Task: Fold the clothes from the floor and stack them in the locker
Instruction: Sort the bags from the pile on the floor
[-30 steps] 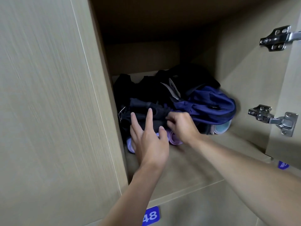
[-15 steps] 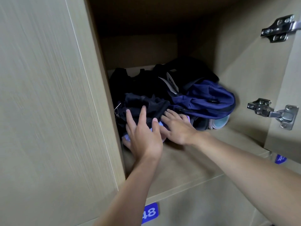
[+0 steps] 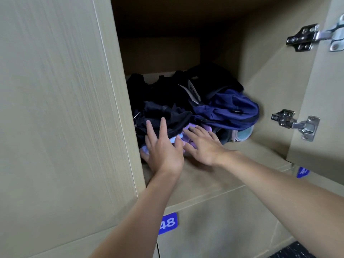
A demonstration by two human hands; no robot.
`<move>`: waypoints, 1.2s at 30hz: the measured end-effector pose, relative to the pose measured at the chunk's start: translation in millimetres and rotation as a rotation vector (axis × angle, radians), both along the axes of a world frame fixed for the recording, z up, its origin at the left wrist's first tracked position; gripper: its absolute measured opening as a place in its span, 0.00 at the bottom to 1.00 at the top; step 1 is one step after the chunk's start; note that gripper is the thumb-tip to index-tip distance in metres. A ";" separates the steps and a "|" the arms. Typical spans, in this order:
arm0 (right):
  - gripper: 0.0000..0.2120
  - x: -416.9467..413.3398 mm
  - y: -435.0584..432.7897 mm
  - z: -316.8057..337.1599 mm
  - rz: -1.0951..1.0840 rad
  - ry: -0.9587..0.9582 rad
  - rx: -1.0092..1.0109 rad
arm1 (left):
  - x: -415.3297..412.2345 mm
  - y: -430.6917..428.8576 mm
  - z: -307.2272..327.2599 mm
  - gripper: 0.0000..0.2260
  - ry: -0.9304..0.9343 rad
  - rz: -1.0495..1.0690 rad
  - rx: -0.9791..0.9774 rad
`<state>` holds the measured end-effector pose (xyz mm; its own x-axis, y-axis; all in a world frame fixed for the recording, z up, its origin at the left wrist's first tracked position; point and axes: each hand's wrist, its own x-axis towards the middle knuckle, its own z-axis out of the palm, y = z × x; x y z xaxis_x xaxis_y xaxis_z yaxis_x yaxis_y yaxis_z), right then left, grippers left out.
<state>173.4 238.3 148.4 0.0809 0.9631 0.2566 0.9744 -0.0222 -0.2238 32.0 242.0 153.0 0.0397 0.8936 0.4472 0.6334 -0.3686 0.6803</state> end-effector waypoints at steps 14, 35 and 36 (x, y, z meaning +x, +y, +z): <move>0.25 26.7 -227.2 -50.5 -0.187 0.145 -0.025 | 14.5 -146.7 -45.9 0.19 0.265 -0.440 -0.057; 0.36 112.3 -632.1 -340.3 -1.178 0.803 -0.328 | 166.8 -425.1 -343.1 0.22 0.698 -0.959 -0.671; 0.40 110.8 -634.2 -347.9 -1.165 0.850 -0.306 | 167.6 -426.3 -351.7 0.24 0.708 -0.934 -0.682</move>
<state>284.2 -395.9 -199.5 0.8497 0.2570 -0.4603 -0.0449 -0.8347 -0.5489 199.6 -184.3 -198.7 0.7833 0.4404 -0.4387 0.6214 -0.5731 0.5343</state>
